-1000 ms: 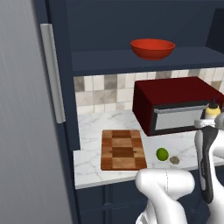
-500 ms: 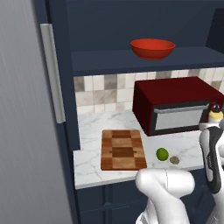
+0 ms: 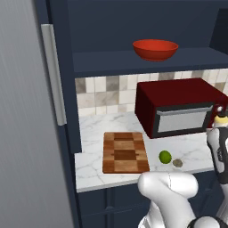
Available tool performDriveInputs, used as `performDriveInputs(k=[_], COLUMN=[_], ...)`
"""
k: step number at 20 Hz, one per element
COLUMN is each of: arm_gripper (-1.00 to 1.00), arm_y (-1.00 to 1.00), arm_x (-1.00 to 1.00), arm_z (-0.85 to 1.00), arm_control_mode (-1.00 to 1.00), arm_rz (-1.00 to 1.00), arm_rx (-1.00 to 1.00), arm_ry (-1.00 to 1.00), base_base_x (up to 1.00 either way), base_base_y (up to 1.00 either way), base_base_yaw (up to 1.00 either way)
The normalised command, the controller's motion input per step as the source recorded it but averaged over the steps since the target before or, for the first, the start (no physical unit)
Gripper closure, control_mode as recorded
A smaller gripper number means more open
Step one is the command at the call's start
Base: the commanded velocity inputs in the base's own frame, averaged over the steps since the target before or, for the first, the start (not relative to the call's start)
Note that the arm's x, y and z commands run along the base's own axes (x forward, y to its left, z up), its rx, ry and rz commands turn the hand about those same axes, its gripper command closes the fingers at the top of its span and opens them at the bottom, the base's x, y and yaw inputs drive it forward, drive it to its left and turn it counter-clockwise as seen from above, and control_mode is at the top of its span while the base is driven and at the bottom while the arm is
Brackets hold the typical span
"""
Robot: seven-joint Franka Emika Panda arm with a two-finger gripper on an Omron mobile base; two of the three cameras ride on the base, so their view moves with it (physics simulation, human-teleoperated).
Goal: Open the cabinet. Place the bowl and condiment on the counter. Then place the lime and garlic on the cutting board.
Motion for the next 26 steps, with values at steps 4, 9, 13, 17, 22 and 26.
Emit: performDriveInputs(k=[4, 9, 13, 17, 22, 26], arm_gripper=[1.00, 1.00, 1.00, 1.00, 1.00, 1.00], arm_y=[-0.31, -0.21, -0.10, -0.05, -0.17, -0.41], arm_x=[0.00, 0.01, 0.18, 0.31, 0.23, 0.00], arm_z=[-0.30, -0.25, -0.08, -0.01, -0.01, -0.02], arm_control_mode=[-1.00, -1.00, -1.00, -1.00, -1.00, -1.00], arm_rz=[0.06, 0.04, 0.04, 0.06, 0.07, 0.11], arm_rx=[0.00, 0.00, 0.02, 0.11, 0.14, 0.14], arm_ry=[0.06, 0.05, 0.00, 0.00, 0.00, 0.00], base_base_x=[0.00, 0.00, 0.00, 0.00, 0.00, 0.00], base_base_y=[0.00, 0.00, 0.00, 0.00, 0.00, 0.00], base_base_yaw=[0.00, 0.00, 0.00, 0.00, 0.00, 0.00])
